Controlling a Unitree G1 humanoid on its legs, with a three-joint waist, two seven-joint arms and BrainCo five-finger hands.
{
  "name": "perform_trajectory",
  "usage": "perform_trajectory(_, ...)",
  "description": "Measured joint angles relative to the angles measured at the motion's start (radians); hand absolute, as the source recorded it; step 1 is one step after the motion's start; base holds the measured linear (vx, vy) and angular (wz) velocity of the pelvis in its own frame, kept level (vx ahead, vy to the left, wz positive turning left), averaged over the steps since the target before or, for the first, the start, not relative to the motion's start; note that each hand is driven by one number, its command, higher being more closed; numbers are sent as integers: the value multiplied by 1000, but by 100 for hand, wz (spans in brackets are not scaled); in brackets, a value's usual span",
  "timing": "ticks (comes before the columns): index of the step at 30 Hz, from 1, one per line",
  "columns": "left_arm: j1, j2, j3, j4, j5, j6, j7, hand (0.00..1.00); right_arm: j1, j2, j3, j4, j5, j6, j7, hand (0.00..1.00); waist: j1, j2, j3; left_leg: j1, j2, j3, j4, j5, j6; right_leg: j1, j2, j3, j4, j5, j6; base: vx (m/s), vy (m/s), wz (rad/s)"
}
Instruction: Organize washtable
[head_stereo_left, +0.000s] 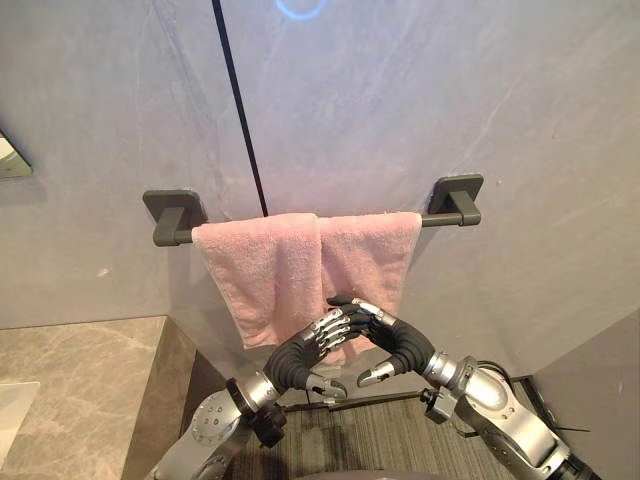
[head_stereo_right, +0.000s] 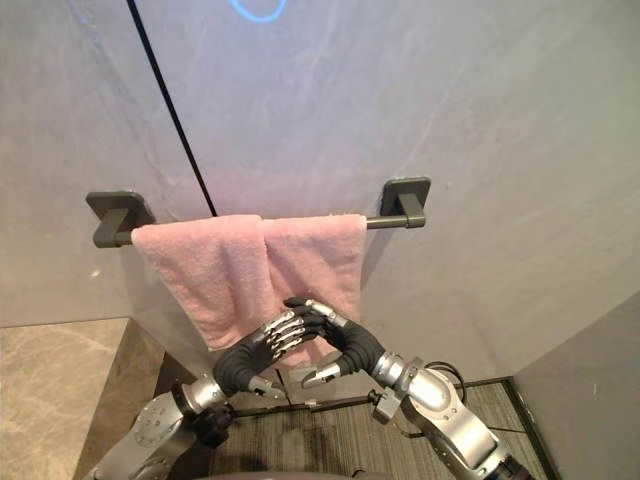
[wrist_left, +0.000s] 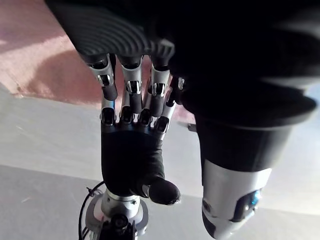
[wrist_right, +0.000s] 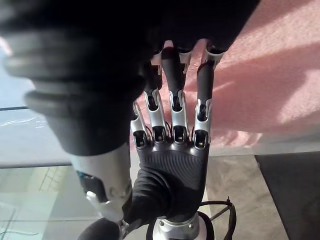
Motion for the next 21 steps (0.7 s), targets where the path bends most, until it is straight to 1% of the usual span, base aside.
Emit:
perform_trajectory(1,0,-13,8,13,12,0,2,0,0,14,-3,11,-8,1,-1,0,0,0,0,-1,0,0,0,0,0,0,0,0,-1,0,0,0,0,0)
perform_trajectory(3,-12,-69,43,56,57,0,27,0,-5,66,-8,46,-44,1,-20,0,4,0,0,-5,-1,-2,-2,0,0,-1,0,-2,-8,0,0,0,0,0)
perform_trajectory(5,-18,-95,64,70,71,0,44,0,-14,87,-13,61,-60,2,-21,0,6,0,0,-11,-1,-3,-2,0,0,-6,0,-2,-9,0,0,0,0,0)
perform_trajectory(6,-34,-113,78,82,94,0,62,0,-29,104,-24,80,-71,1,-33,0,11,0,0,-21,-1,-4,-1,0,0,-16,0,-2,-9,1,0,0,0,0)
perform_trajectory(8,-41,-133,100,96,102,0,74,0,-44,115,-28,94,-88,1,-47,0,14,0,1,-26,-1,-6,-1,0,0,-20,0,-3,-10,1,0,4,-5,3)
perform_trajectory(9,-52,-149,122,115,113,-1,91,0,-59,128,-39,119,-98,2,-53,0,17,0,1,-30,-2,-10,-2,0,0,-22,0,-7,-11,1,0,5,-12,6)
perform_trajectory(13,-71,-159,162,145,144,-1,129,0,-76,151,-84,150,-109,2,-79,0,22,-3,1,-66,-2,-16,-2,1,0,-52,-1,-6,-13,1,0,9,-12,5)
perform_trajectory(18,-70,-164,191,178,168,-3,134,0,-80,168,-136,160,-137,2,-87,0,23,-9,3,-76,-3,-21,-9,1,0,-51,-1,-12,-27,1,0,29,-8,2)
perform_trajectory(21,-68,-196,220,202,178,-4,135,0,-81,179,-160,171,-158,2,-87,0,23,-14,5,-79,-2,-26,-9,1,0,-51,-1,-14,-28,1,0,0,0,0)
